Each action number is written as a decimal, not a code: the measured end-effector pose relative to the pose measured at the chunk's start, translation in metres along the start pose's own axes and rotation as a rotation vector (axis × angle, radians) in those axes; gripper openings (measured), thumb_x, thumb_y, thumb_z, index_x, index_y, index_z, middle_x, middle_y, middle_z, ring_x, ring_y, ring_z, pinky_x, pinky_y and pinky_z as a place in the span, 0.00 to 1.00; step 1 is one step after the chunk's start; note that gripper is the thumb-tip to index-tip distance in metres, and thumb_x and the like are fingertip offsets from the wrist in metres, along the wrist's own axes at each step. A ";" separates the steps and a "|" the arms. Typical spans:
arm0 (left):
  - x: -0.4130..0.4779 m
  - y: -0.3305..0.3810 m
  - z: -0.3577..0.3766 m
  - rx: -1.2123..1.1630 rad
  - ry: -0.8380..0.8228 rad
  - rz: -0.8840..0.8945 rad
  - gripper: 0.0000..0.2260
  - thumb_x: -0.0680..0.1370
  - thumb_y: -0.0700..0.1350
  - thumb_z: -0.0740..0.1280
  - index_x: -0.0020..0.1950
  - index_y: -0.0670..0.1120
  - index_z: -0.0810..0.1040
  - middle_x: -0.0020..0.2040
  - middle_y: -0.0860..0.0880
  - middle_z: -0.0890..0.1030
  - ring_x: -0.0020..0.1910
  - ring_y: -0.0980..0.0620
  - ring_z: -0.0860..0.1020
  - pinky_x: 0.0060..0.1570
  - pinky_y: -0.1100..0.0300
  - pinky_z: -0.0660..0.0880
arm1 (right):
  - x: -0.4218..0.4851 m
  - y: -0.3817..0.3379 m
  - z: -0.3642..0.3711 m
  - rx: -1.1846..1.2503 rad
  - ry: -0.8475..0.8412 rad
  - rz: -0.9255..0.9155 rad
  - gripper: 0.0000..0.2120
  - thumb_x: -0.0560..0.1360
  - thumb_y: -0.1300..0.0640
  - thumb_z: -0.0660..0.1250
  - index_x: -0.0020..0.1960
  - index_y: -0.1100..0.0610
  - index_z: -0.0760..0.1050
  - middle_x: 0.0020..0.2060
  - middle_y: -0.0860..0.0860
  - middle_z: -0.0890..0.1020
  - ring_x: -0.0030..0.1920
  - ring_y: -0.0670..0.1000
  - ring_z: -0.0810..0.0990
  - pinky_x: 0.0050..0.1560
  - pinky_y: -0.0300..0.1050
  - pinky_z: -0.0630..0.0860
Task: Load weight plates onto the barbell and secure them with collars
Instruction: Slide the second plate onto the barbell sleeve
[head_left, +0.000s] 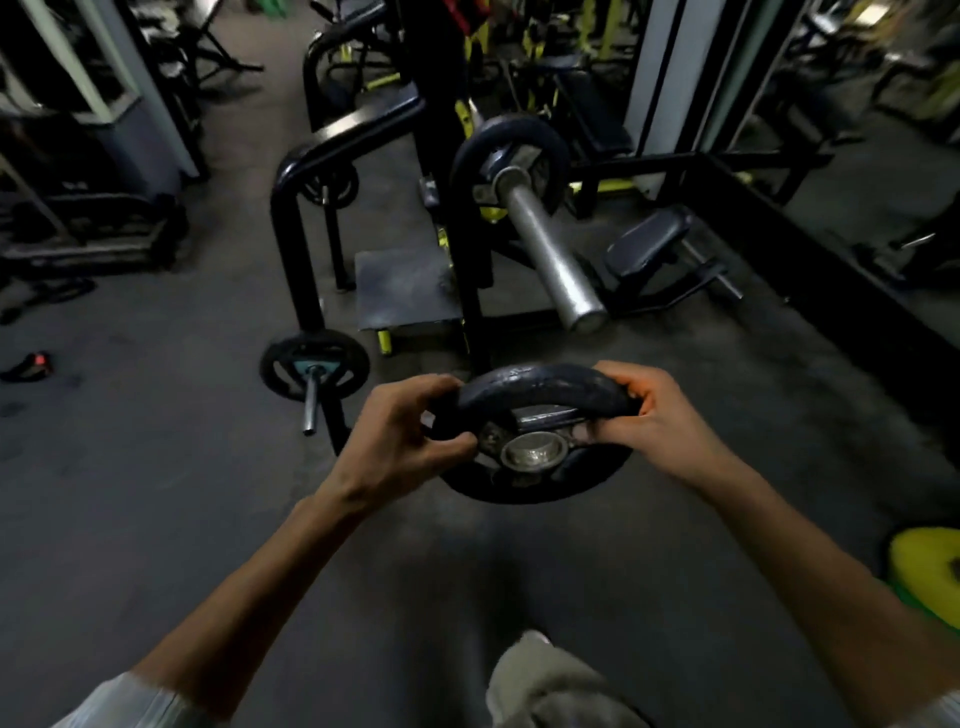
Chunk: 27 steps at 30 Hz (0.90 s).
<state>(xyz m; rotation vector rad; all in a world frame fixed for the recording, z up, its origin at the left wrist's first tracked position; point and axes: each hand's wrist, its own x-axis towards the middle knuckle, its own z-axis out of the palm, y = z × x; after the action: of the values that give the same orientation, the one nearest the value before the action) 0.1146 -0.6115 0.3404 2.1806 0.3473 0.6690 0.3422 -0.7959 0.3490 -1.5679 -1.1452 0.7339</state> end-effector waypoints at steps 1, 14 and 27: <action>0.008 0.010 0.009 0.010 0.014 0.016 0.13 0.72 0.49 0.72 0.54 0.44 0.83 0.46 0.50 0.84 0.45 0.52 0.84 0.40 0.47 0.83 | -0.002 -0.001 -0.017 0.007 -0.005 -0.011 0.14 0.65 0.65 0.78 0.45 0.67 0.76 0.36 0.58 0.76 0.40 0.52 0.76 0.43 0.48 0.69; 0.096 0.068 0.075 0.197 0.244 -0.143 0.13 0.67 0.45 0.72 0.51 0.49 0.84 0.37 0.48 0.81 0.37 0.48 0.81 0.39 0.51 0.79 | 0.072 0.004 -0.140 -0.002 -0.175 -0.203 0.11 0.65 0.66 0.77 0.45 0.61 0.78 0.35 0.45 0.78 0.40 0.44 0.78 0.43 0.38 0.73; 0.127 0.065 0.066 0.211 0.269 -0.184 0.14 0.70 0.36 0.74 0.54 0.46 0.84 0.43 0.48 0.86 0.43 0.46 0.84 0.44 0.48 0.81 | 0.112 0.008 -0.152 0.045 -0.281 -0.212 0.09 0.71 0.68 0.76 0.47 0.59 0.79 0.39 0.58 0.81 0.41 0.50 0.82 0.43 0.43 0.78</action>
<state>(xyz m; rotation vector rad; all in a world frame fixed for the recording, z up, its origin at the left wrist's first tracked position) 0.2586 -0.6369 0.3999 2.2222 0.7806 0.8547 0.5192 -0.7490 0.3969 -1.3086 -1.4651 0.8477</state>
